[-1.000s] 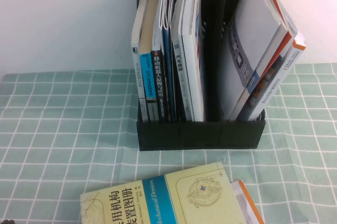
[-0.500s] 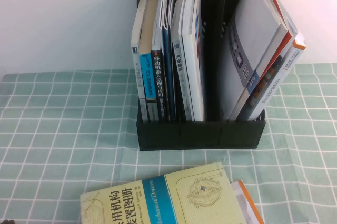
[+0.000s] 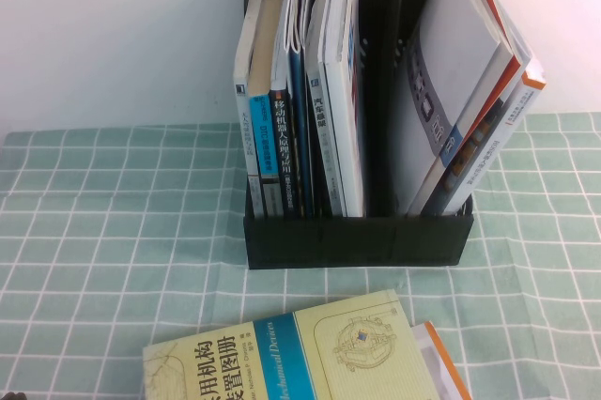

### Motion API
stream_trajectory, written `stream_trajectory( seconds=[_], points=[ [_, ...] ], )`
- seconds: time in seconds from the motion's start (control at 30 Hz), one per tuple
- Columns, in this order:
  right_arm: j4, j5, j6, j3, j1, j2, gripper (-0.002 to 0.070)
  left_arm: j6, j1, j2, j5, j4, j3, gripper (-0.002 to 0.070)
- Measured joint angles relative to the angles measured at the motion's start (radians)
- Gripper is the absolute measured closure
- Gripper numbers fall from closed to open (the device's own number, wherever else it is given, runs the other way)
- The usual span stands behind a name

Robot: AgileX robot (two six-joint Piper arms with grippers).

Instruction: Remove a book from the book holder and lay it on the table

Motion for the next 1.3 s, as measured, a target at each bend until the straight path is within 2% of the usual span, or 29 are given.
stream_trajectory(
  seconds=[1.3],
  points=[
    [-0.073,-0.002,-0.001,0.000,0.000,0.000,0.0678,0.000,0.000,0.000,0.000,0.045,0.000,0.0678]
  ],
)
